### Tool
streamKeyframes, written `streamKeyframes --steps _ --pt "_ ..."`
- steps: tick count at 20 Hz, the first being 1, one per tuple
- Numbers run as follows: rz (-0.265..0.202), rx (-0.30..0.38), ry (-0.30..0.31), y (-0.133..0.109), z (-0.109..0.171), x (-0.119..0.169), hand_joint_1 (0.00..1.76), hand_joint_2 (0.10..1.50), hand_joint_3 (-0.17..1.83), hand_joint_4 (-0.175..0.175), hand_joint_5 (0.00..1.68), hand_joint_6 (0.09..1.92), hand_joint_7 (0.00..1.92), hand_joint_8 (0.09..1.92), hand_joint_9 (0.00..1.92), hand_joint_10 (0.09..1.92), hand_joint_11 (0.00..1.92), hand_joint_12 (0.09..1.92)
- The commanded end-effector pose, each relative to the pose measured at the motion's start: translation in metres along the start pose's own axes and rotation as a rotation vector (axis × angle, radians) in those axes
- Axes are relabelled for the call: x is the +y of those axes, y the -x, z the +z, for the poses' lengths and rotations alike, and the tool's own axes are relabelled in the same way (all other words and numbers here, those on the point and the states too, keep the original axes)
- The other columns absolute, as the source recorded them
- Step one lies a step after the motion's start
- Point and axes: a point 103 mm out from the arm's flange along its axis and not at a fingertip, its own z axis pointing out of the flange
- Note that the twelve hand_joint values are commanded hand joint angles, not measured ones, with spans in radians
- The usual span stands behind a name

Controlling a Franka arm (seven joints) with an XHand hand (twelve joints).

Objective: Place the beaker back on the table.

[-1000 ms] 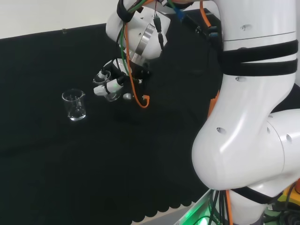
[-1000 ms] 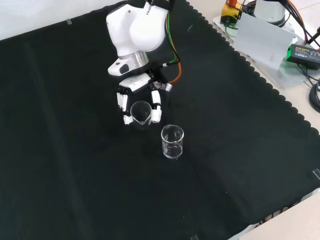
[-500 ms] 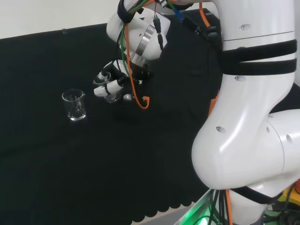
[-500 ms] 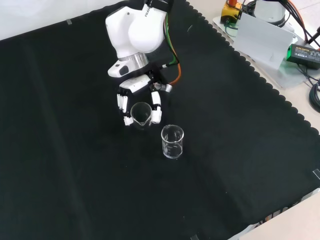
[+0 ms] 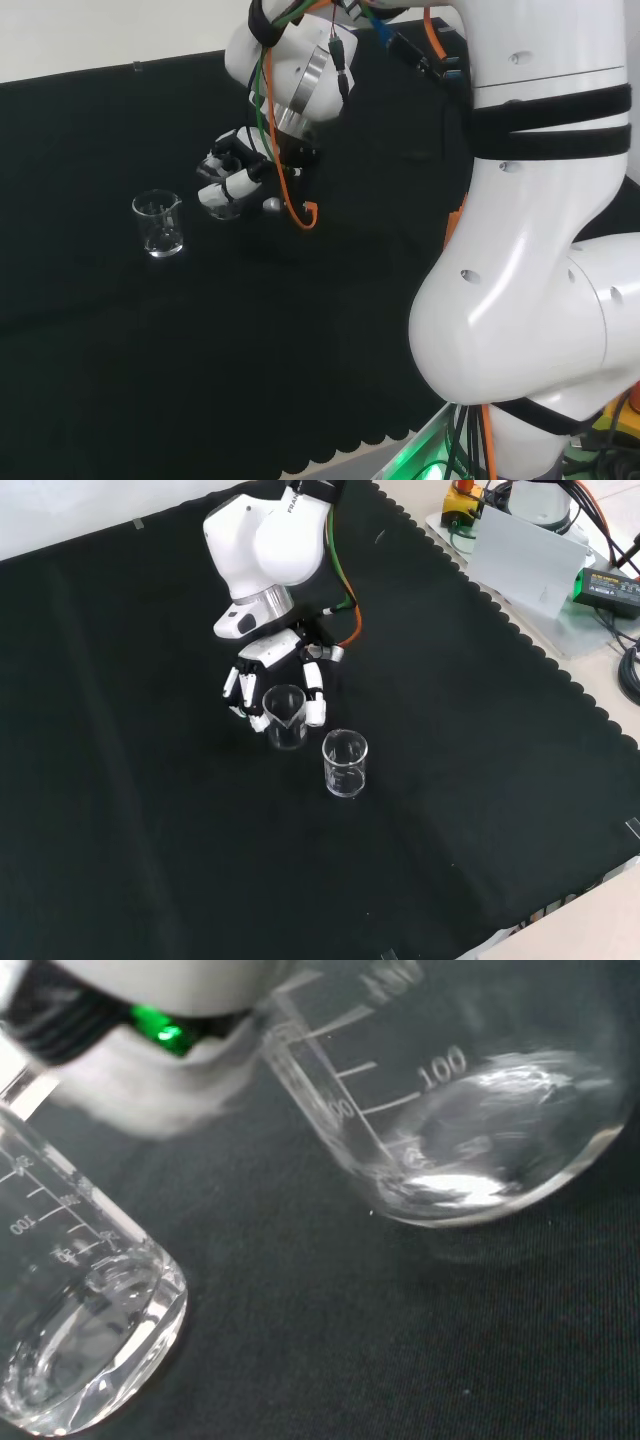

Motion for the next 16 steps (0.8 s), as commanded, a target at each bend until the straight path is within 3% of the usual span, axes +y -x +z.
streamKeyframes --steps 1,6,16 --pt "-0.003 -0.014 -0.040 0.000 0.000 -0.003 0.87 0.59 0.49 -0.067 0.47 0.69 0.98 0.09 0.99 0.09 0.25 1.31" --pt "-0.003 -0.037 -0.044 -0.001 -0.003 -0.005 0.85 0.58 0.49 -0.075 0.42 0.60 0.90 0.09 0.91 0.09 0.15 1.34" --pt "0.002 -0.076 -0.015 -0.006 -0.028 -0.016 0.84 0.58 0.49 -0.076 0.42 0.55 0.88 0.09 0.89 0.09 0.13 1.34"
